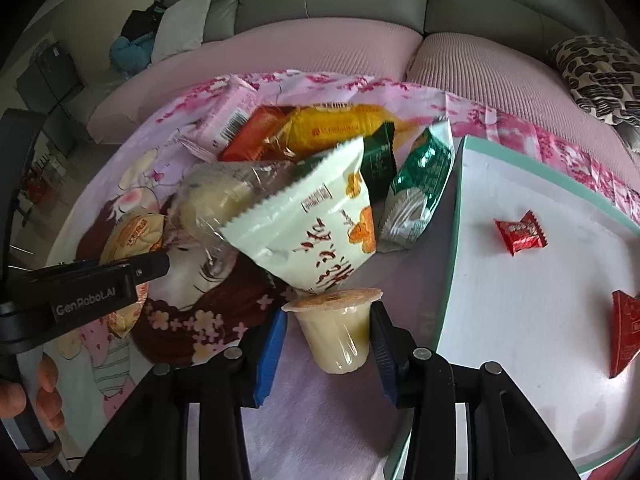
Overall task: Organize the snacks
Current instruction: 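Grasp the barcode pastry bag with the left tool while the right grasps the jelly cup, then carry the pastry bag and jelly cup into the tray and open both tools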
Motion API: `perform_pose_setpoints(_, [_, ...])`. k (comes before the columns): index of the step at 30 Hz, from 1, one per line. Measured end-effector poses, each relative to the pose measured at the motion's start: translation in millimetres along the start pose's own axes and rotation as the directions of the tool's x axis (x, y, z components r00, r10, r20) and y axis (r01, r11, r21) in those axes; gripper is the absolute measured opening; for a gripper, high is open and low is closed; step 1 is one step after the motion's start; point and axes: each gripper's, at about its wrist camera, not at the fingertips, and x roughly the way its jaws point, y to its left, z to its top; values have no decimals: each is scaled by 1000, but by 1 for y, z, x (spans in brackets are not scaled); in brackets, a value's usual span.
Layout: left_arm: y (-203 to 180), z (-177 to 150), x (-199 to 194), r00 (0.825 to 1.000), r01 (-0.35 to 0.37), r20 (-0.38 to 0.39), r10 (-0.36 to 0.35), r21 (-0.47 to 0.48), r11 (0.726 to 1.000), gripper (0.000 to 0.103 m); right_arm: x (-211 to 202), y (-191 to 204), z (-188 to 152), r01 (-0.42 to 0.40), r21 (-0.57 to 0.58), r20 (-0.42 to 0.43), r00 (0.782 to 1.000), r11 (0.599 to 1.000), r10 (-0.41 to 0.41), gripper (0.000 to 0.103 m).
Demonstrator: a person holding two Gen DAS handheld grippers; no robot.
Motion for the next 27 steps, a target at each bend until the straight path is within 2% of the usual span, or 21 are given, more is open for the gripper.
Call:
perform_pose_setpoints(6, [4,3,-23,997,1,72,0,-13,1000,45,-21,1,3,-24,5,48,999,1000,24,44])
perform_pose_setpoints(8, [4,5,-33,995,2,102,0,-15,1000,45,-30,1,5,-29,1,72,997,1000,29,39])
perform_pose_setpoints(12, [1,8,-51,988,6,155,-4,-13,1000,45,-43,1,7,-43,7,102,994,999,42,39])
perform_pose_setpoints(27, [-4,8,-81,972,21,233,-20,-5,1000,45,-60,-6,7,-59,25,130,990,998,55,39])
